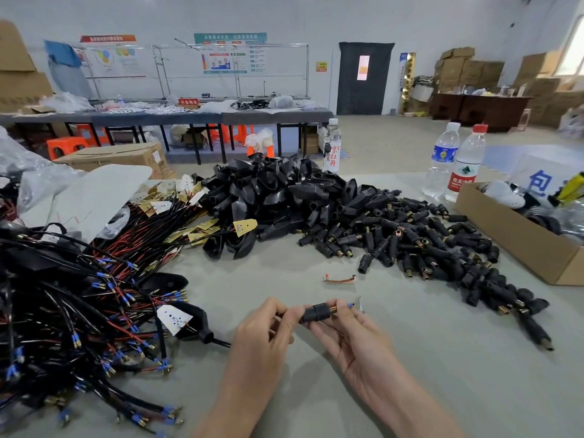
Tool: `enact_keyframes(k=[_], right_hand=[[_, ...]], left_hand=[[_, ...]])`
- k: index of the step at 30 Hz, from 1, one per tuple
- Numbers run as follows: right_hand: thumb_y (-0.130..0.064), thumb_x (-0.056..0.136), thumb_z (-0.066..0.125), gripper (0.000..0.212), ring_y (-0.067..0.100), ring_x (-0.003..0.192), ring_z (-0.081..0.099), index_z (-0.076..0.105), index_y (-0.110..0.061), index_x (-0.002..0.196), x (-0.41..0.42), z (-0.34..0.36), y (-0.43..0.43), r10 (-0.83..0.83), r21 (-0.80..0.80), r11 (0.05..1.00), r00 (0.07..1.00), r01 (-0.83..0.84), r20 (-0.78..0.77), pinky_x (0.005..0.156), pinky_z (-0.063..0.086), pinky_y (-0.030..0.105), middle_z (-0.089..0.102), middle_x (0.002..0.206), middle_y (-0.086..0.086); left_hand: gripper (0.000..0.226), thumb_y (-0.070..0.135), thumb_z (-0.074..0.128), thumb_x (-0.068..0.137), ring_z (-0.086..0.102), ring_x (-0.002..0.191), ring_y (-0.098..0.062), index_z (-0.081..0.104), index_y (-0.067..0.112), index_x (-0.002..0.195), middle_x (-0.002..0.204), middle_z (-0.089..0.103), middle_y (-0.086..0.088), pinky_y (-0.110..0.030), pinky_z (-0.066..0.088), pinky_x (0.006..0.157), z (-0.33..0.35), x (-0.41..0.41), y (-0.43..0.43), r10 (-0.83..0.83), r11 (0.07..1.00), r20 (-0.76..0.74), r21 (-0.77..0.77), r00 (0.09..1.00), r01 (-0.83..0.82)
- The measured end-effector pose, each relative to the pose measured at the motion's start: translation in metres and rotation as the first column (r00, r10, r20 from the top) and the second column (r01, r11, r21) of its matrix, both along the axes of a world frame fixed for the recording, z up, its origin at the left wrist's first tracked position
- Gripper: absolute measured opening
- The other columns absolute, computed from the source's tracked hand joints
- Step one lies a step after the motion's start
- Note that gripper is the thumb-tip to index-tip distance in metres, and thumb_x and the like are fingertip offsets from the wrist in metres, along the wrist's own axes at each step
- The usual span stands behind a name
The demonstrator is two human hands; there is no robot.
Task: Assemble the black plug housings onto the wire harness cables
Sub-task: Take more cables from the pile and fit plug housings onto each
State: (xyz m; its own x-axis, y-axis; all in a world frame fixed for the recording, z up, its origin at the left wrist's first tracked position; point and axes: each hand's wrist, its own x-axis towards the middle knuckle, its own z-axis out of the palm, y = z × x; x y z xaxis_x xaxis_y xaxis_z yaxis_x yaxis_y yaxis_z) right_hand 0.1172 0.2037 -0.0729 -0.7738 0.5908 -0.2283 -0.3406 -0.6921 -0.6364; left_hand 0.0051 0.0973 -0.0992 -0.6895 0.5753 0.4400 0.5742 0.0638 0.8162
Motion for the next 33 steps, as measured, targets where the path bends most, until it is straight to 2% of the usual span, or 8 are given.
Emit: enact_keyframes(k=[5, 11, 17, 21, 25, 27, 29, 33], right_hand=[[-0.014, 0.102, 0.048, 0.023, 0.036, 0.094, 0.073, 0.058, 0.006, 0.107, 0.0007, -0.0008, 0.0040, -0.052, -0.020, 0.998, 0.999, 0.052, -0.002, 0.064, 0.060, 0.027, 0.070, 0.103, 0.032], [-0.014, 0.104, 0.044, 0.023, 0.039, 0.095, 0.072, 0.058, 0.005, 0.105, 0.0033, -0.0003, 0.0041, -0.003, -0.104, 0.995, 0.999, -0.001, -0.039, 0.064, 0.061, 0.030, 0.068, 0.107, 0.035], [-0.016, 0.105, 0.041, 0.022, 0.043, 0.100, 0.070, 0.055, 0.001, 0.106, 0.0036, 0.0021, 0.0045, 0.060, -0.151, 0.986, 0.994, -0.074, -0.090, 0.069, 0.063, 0.032, 0.064, 0.113, 0.039], [-0.018, 0.105, 0.040, 0.022, 0.044, 0.101, 0.069, 0.054, -0.001, 0.108, 0.0035, 0.0025, 0.0048, 0.096, -0.146, 0.983, 0.990, -0.111, -0.101, 0.069, 0.063, 0.031, 0.064, 0.113, 0.039], [-0.022, 0.100, 0.050, 0.028, 0.039, 0.109, 0.068, 0.057, 0.004, 0.107, 0.0026, 0.0021, 0.0021, 0.092, -0.071, 0.993, 0.991, -0.099, -0.099, 0.077, 0.061, 0.029, 0.065, 0.115, 0.035], [-0.020, 0.096, 0.055, 0.032, 0.037, 0.107, 0.069, 0.059, 0.010, 0.109, 0.0016, 0.0018, 0.0015, 0.056, -0.024, 0.998, 0.994, -0.059, -0.093, 0.074, 0.060, 0.026, 0.067, 0.112, 0.033], [-0.016, 0.096, 0.055, 0.034, 0.036, 0.104, 0.070, 0.057, 0.014, 0.112, 0.0011, 0.0014, 0.0019, 0.027, -0.020, 0.999, 0.995, -0.029, -0.094, 0.072, 0.060, 0.026, 0.068, 0.110, 0.032], [-0.017, 0.094, 0.056, 0.041, 0.035, 0.108, 0.068, 0.055, 0.017, 0.116, 0.0011, 0.0001, 0.0038, 0.005, -0.019, 1.000, 0.995, -0.007, -0.098, 0.077, 0.061, 0.028, 0.068, 0.113, 0.030]], left_hand=[[0.026, 0.062, 0.040, 0.095, 0.069, 0.075, -0.010, 0.053, 0.039, 0.092, 0.082, 0.069, 0.013, -0.034, 0.054, 0.070, 0.0024, -0.0002, -0.0020, -0.042, 0.999, 0.010, 0.012, 0.999, 0.042], [0.016, 0.054, 0.052, 0.094, 0.071, 0.078, -0.009, 0.054, 0.039, 0.089, 0.081, 0.070, 0.009, -0.046, 0.058, 0.074, 0.0024, 0.0005, -0.0019, -0.077, 0.997, 0.073, 0.031, 0.994, 0.075], [0.008, 0.038, 0.062, 0.095, 0.068, 0.081, -0.010, 0.062, 0.035, 0.087, 0.080, 0.070, 0.006, -0.037, 0.054, 0.077, 0.0063, 0.0024, -0.0022, -0.140, 0.990, 0.149, 0.027, 0.979, 0.137], [0.015, 0.044, 0.063, 0.085, 0.067, 0.079, -0.013, 0.065, 0.029, 0.082, 0.078, 0.070, 0.002, -0.037, 0.056, 0.076, 0.0100, 0.0006, -0.0016, -0.164, 0.986, 0.266, 0.067, 0.950, 0.152], [0.014, 0.044, 0.062, 0.085, 0.063, 0.071, -0.006, 0.065, 0.031, 0.082, 0.072, 0.068, 0.007, -0.040, 0.053, 0.074, 0.0082, 0.0017, 0.0000, -0.155, 0.987, 0.252, 0.077, 0.955, 0.139], [0.011, 0.043, 0.061, 0.087, 0.067, 0.075, -0.008, 0.067, 0.034, 0.086, 0.077, 0.071, 0.007, -0.036, 0.054, 0.076, 0.0076, 0.0015, 0.0006, -0.146, 0.987, 0.243, 0.101, 0.959, 0.125], [0.011, 0.044, 0.059, 0.092, 0.070, 0.082, -0.013, 0.067, 0.036, 0.093, 0.086, 0.072, 0.006, -0.038, 0.057, 0.082, 0.0073, 0.0019, -0.0001, -0.150, 0.984, 0.254, 0.131, 0.955, 0.120], [0.010, 0.043, 0.053, 0.094, 0.071, 0.079, -0.016, 0.060, 0.037, 0.093, 0.089, 0.072, 0.005, -0.041, 0.058, 0.081, 0.0094, 0.0046, -0.0010, -0.146, 0.982, 0.246, 0.152, 0.958, 0.110]])
